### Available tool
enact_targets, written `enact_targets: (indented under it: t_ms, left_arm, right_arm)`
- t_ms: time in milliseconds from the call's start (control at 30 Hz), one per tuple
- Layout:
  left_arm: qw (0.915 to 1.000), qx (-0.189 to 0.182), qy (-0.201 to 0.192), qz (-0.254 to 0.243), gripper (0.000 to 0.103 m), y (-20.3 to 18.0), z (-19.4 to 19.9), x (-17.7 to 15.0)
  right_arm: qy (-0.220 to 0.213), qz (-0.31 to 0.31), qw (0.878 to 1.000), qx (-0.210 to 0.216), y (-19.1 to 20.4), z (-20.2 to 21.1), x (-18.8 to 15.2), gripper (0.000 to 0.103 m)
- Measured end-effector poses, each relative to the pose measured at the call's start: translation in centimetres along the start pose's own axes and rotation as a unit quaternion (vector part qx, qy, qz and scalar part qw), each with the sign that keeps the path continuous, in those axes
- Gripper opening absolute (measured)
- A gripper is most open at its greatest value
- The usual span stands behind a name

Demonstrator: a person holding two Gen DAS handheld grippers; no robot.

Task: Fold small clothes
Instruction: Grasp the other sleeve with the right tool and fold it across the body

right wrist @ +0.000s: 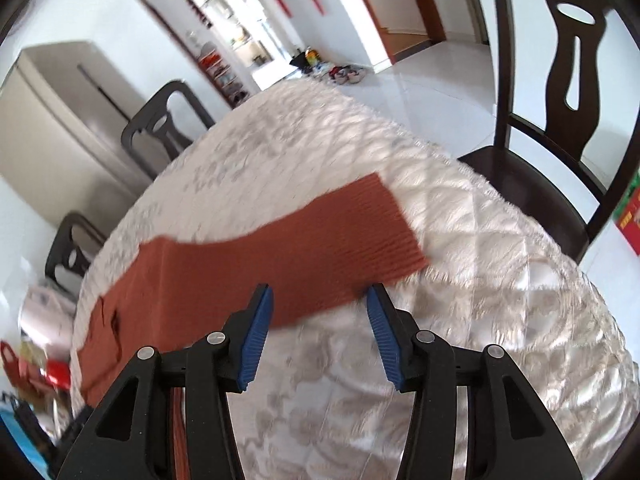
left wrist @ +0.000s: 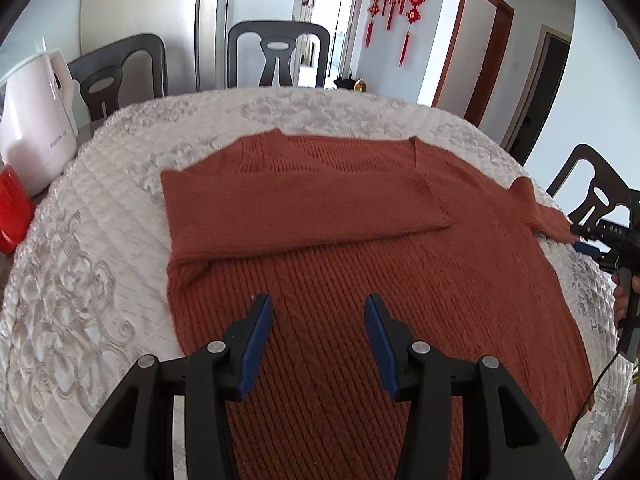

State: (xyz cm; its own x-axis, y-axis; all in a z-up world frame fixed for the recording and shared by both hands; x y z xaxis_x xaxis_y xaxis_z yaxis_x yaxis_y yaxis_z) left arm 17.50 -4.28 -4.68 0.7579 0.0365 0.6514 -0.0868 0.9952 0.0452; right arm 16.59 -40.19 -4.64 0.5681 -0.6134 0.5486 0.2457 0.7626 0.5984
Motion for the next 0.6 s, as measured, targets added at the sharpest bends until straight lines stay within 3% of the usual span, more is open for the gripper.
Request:
enact_targets:
  t_ms: [133, 200, 300, 467, 600]
  left_arm:
    - [0.9999, -0.007, 0.006, 0.005, 0.051, 0.1, -0.2, -0.1]
    - [0.9999, -0.014, 0.008, 0.005, 0.055, -0.1, -0.3, -0.3]
    - [0.9998, -0.018, 0.008, 0.005, 0.057, -0.2, -0.2, -0.3]
    - [0.9996, -0.024, 0.009, 0.009, 0.057, -0.1, -0.2, -0.2]
    - [0.9995, -0.027, 0.01, 0.01, 0.057, 0.0, -0.2, -0.2]
  right_arm:
    - [-0.016, -0.018, 1.0, 0.015, -0.4, -0.7, 1.3, 0.049]
    - [-0.012, -0.018, 1.0, 0.001, -0.8, -1.0, 1.5, 0.024]
    - [-0.009, -0.022, 1.0, 0.008, -0.6, -1.3, 2.0, 0.012]
    - [-0.021, 0.023, 0.998, 0.046, 3.3, -0.4, 3.2, 0.01]
    - [-0.015, 0.077, 0.992, 0.102, 9.4, -0.3, 3.0, 0.01]
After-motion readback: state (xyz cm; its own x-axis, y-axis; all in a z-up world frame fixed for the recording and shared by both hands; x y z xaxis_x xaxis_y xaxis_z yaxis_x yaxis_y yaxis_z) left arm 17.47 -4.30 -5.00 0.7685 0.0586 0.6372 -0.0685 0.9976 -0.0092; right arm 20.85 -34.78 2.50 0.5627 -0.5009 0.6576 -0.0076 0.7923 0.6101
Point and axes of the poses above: each gripper's, at about its wrist camera, not at the fingertips, and z roughly against the way its jaws point, y to its left, x to its top, the point moved 8 cm from there along -z, roughly the way its jaws point, and after that the axes turned 14 degrees about x, right-handed, at the moved point
